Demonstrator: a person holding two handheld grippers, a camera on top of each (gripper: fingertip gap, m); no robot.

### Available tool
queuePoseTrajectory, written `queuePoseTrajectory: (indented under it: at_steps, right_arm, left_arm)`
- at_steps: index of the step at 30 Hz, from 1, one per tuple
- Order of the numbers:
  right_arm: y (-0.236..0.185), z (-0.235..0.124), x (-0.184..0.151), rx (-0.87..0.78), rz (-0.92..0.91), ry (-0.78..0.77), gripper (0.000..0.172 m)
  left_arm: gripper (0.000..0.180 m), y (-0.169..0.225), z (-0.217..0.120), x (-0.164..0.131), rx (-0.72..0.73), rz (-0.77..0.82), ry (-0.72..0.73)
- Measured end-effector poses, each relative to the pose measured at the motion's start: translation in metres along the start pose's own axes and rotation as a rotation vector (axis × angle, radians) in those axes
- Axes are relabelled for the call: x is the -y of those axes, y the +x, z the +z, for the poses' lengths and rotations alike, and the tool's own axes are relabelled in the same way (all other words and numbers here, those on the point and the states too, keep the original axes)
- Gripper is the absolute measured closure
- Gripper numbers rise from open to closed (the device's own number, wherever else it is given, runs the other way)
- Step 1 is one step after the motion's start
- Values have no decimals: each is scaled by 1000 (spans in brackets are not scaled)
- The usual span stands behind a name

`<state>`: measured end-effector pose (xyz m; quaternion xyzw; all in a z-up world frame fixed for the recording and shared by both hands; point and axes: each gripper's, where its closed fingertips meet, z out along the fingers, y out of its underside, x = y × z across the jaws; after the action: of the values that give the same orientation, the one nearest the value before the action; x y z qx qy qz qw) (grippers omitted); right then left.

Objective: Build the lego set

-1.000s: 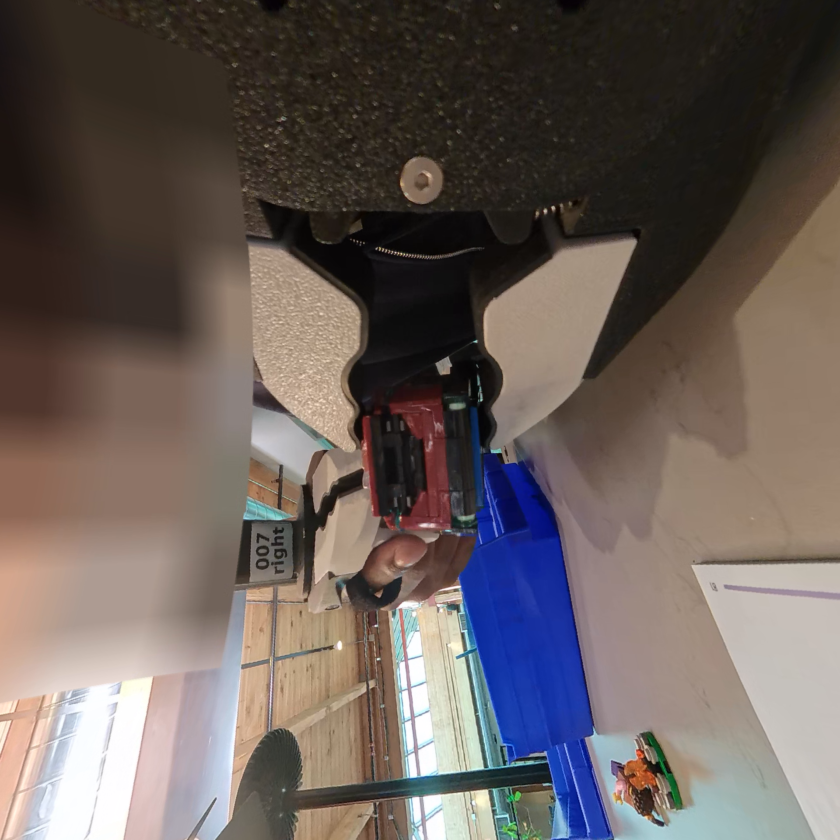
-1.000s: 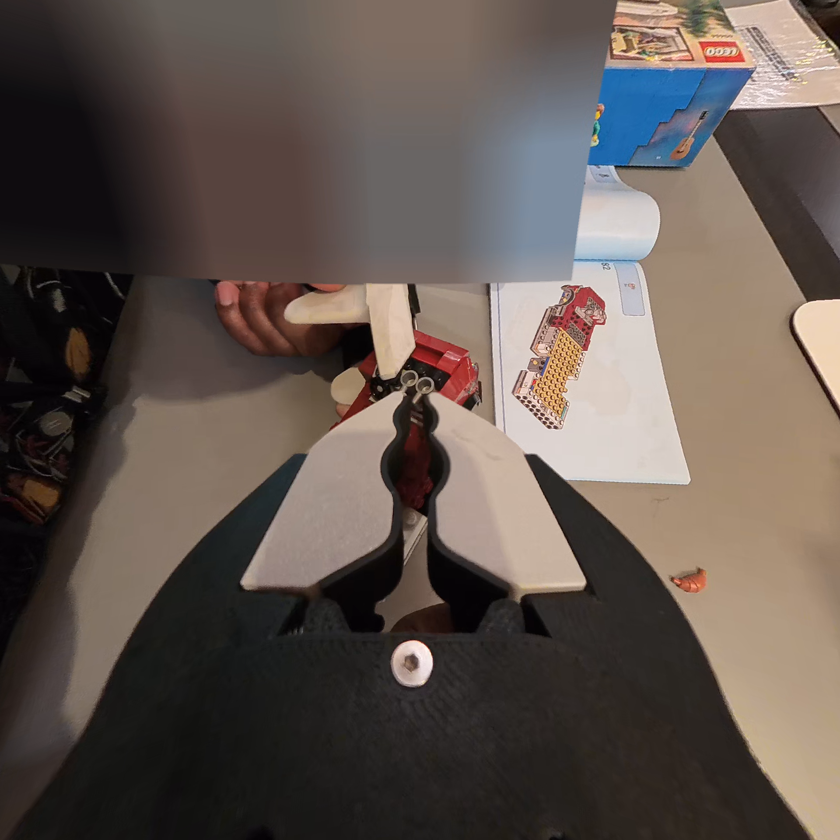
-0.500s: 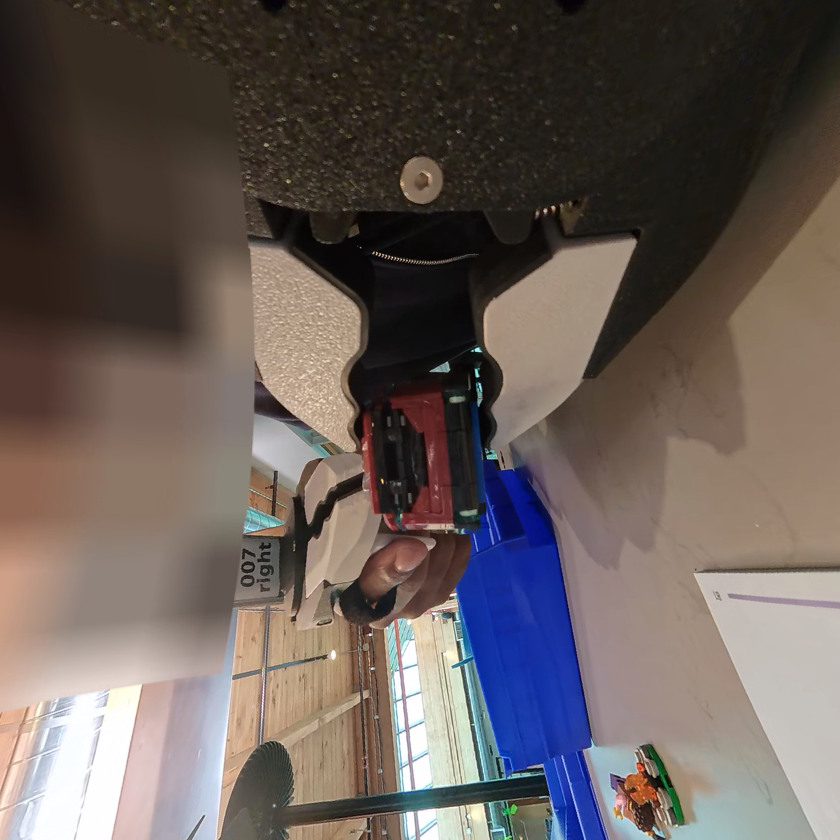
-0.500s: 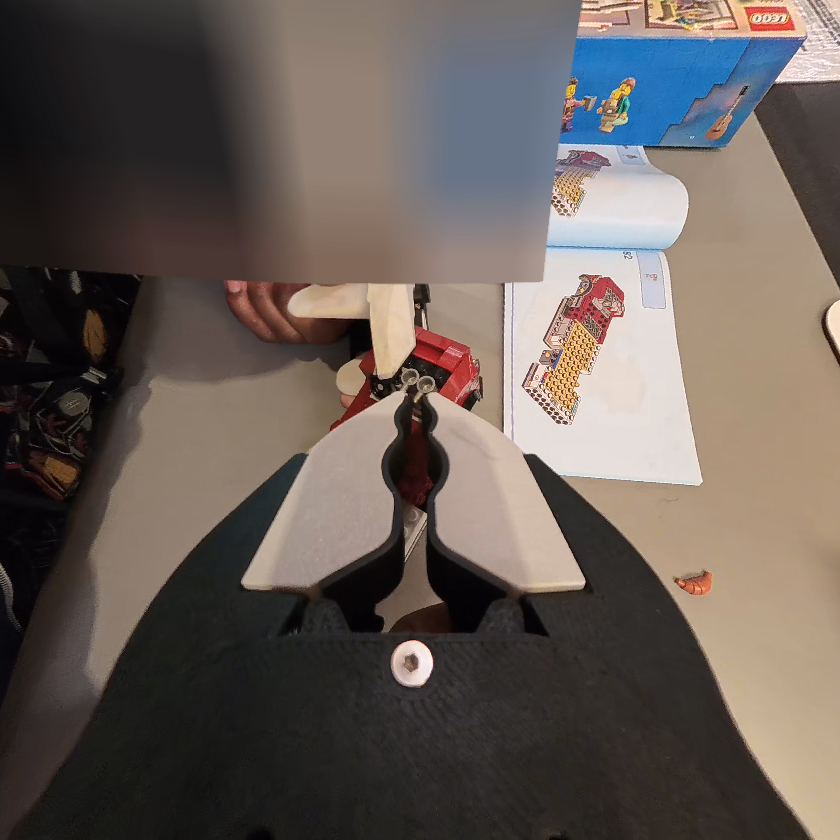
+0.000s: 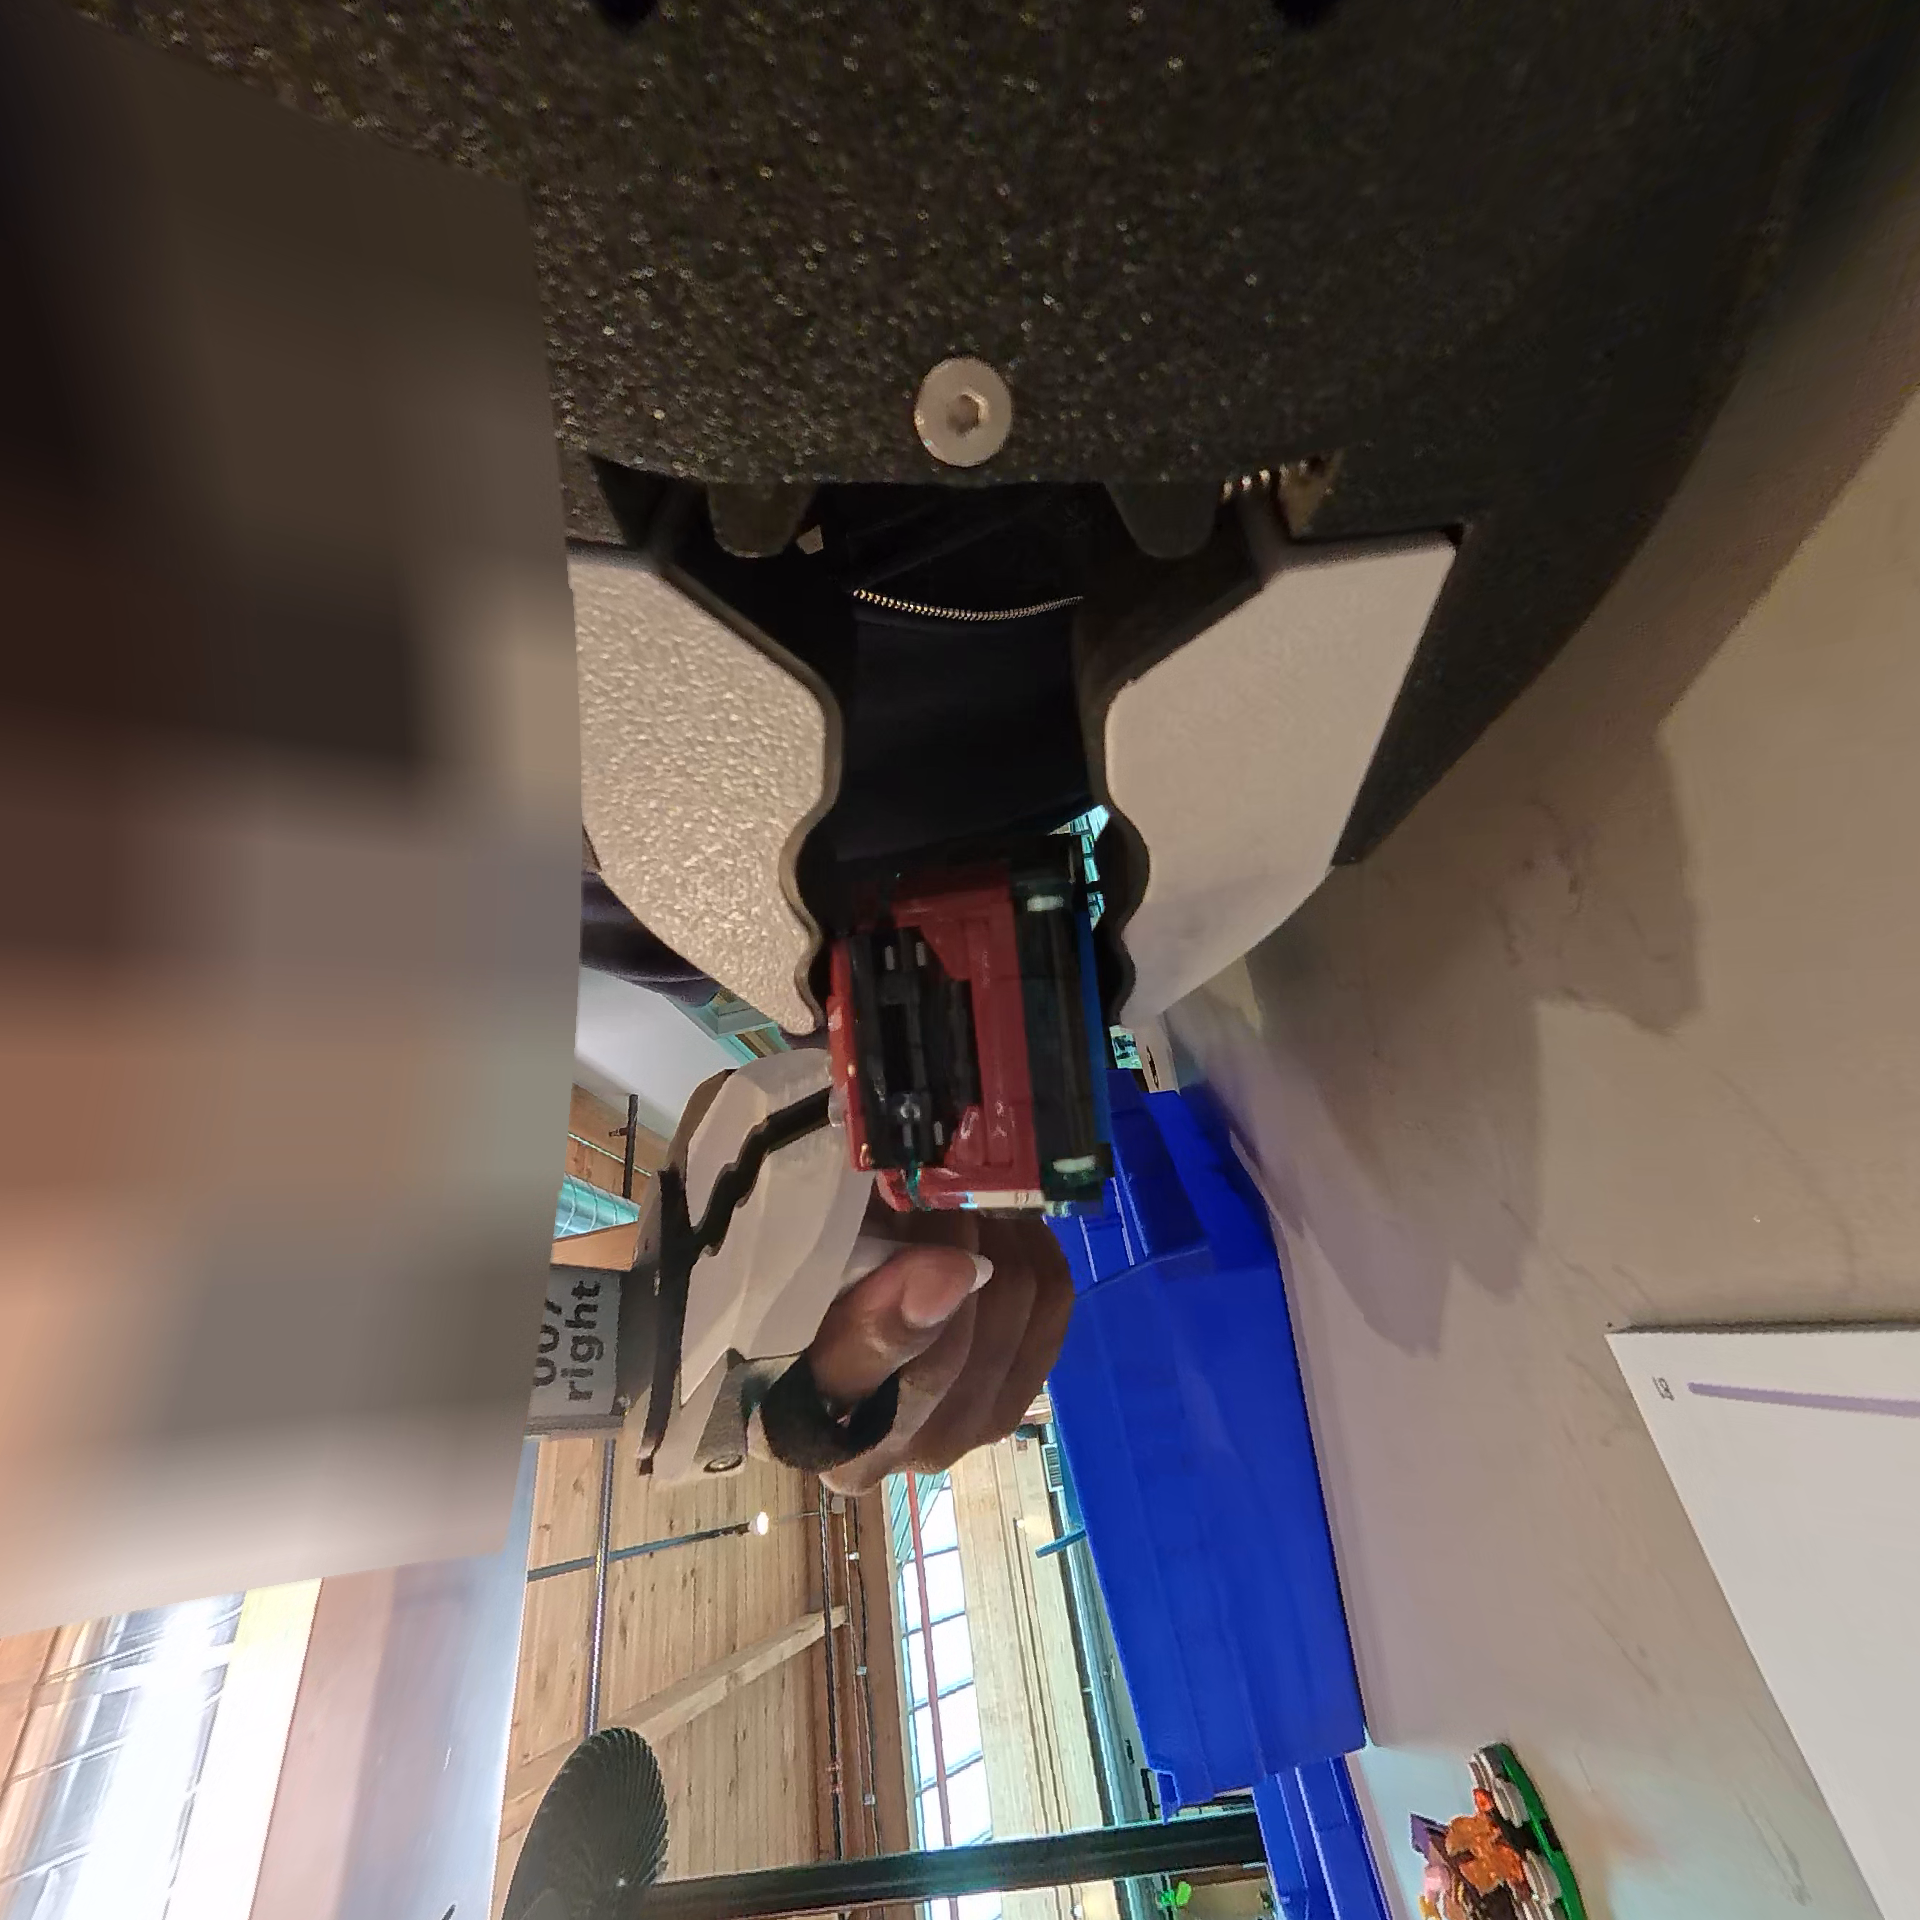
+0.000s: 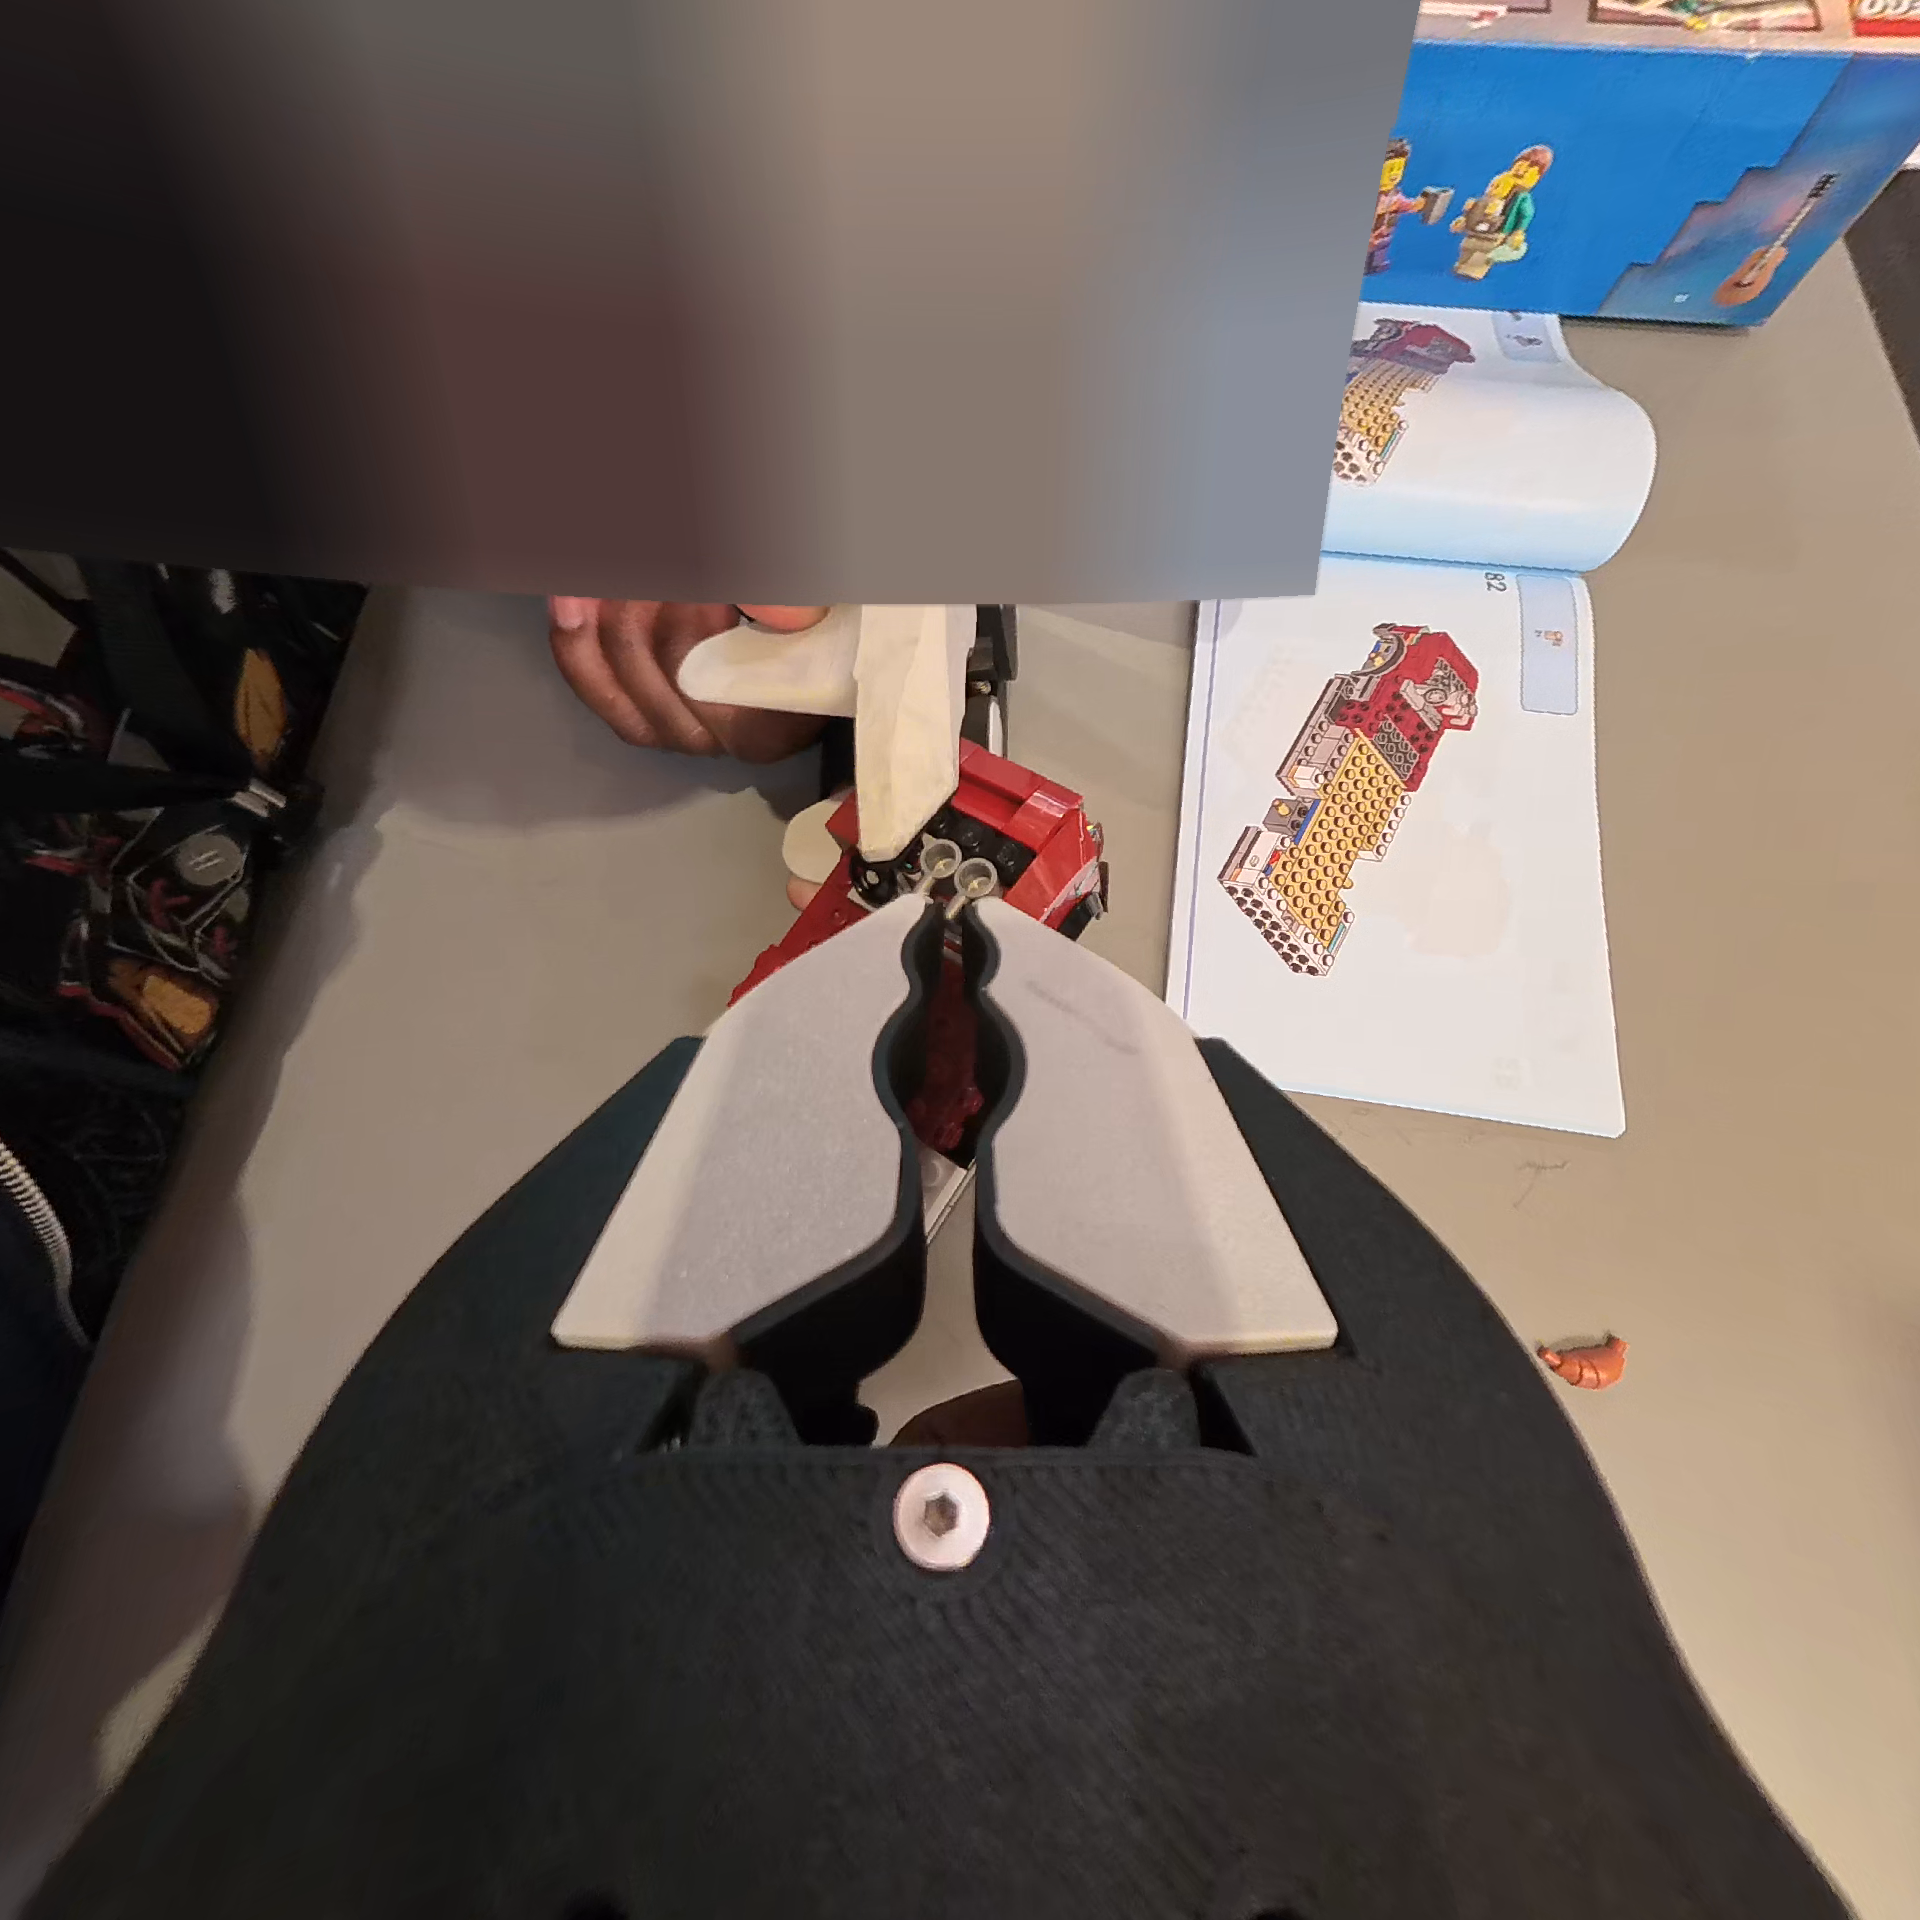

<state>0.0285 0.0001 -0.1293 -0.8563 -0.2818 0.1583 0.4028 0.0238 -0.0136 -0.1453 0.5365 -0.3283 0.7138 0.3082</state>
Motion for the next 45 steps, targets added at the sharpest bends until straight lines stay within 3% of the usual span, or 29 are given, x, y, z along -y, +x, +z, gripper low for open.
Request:
queuePoseTrajectory:
  at_steps: [11, 24, 36, 45]
  right_arm:
    - [-2, -1, 0, 31, 2, 9, 169]
    - [11, -9, 9, -163, 53, 131, 161]
    - [3, -3, 6, -108, 54, 101, 164]
    - [1, -1, -2, -141, 121, 93, 165]
  left_arm:
    - [132, 0, 1, -2, -5, 1, -13]
    - [132, -1, -4, 9, -4, 1, 62]
    - [132, -1, -2, 6, 8, 18, 51]
    - [132, -10, 0, 2, 38, -55, 51]
